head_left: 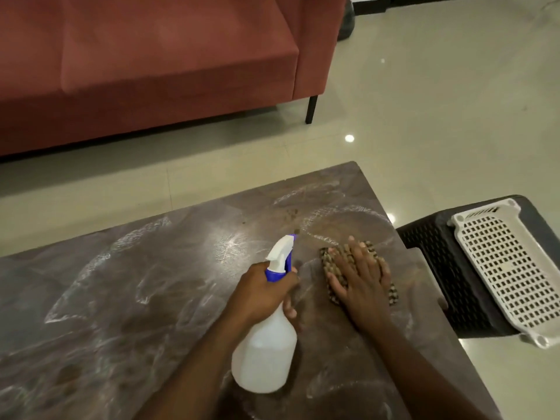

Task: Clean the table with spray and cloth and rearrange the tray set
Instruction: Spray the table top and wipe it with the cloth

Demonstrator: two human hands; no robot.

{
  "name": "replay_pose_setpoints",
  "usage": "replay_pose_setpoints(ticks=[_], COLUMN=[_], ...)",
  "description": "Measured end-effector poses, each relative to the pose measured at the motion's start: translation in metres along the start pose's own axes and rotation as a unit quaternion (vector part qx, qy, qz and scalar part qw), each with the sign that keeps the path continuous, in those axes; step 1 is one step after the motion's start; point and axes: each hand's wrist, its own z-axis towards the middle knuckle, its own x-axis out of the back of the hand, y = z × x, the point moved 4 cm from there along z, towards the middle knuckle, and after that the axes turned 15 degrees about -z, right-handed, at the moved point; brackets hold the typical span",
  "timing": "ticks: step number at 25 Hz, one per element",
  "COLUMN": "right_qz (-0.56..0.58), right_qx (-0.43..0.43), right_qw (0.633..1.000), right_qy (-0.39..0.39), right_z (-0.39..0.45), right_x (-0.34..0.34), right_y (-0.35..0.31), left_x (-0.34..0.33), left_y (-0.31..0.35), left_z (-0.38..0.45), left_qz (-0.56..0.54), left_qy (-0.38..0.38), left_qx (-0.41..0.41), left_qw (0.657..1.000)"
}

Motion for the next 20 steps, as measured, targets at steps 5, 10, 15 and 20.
replay_pose_setpoints(ticks=[5,10,15,20], right_qz=[-0.015,-0.008,0.011,0.06], right_qx=[0.053,-0.057,0.182,-0.037], right_qw=[0.998,0.997,0.981,0.996], right_qy=[0.038,0.052,0.069,0.057], right_z=[0.009,0.092,0.111,0.197], right_x=[-0.009,-0.018,-0.019,-0.007], right_y=[0.0,0.059,0.004,0.027], left_x=[-0.021,-0.044,-0.052,-0.04], left_y=[0.029,0.047,0.059,0.067], left_z=[0.037,0.069,0.089,0.107], left_qz=[0.053,0.013,-0.002,-0.033], left_qy=[0.03,0.013,0.031,0.035], left_qx=[-0.008,0.028,0.019,0.048], left_qw=[0.998,0.999,0.999,0.998])
